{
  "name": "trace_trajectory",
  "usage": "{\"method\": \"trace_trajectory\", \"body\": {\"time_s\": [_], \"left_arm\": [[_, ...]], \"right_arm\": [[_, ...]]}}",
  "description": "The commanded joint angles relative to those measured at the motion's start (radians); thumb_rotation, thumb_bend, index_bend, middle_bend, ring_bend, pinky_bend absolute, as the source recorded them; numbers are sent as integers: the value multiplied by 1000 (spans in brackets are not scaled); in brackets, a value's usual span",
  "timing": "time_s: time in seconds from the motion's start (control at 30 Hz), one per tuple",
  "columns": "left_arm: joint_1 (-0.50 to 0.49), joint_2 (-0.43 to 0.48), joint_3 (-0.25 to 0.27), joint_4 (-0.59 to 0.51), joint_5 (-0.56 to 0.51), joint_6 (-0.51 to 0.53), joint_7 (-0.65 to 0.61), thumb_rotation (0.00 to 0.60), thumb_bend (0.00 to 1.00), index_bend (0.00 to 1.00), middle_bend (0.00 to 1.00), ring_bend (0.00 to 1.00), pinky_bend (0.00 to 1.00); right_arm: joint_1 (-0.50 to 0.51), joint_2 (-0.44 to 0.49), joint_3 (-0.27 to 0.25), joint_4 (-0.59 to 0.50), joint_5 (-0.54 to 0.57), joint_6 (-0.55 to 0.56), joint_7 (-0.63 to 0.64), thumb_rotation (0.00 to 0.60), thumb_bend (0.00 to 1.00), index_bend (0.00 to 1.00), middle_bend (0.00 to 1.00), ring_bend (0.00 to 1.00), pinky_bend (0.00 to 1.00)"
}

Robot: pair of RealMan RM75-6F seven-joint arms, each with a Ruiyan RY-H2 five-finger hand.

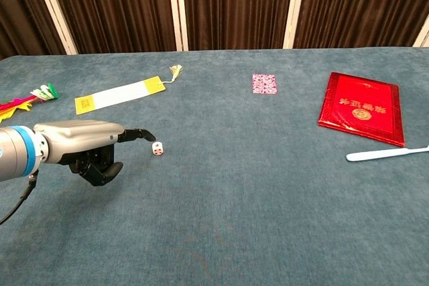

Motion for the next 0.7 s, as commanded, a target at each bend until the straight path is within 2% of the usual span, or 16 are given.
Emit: {"method": "trace_trajectory", "body": {"time_s": [0.03,0.33,0.7], "left_arm": [[-6,-12,2,15,-10,-9,-16,600,755,0,974,927,1000],[-17,-33,15,49,-13,-17,-44,600,756,0,973,927,1000],[14,35,52,16,-62,4,-90,600,756,0,973,924,1000]], "right_arm": [[0,0,0,0,-1,0,0,600,0,0,0,0,0],[0,3,1,3,3,0,7,600,0,0,0,0,0],[-2,5,-2,-2,-7,6,9,600,0,0,0,0,0]]}}
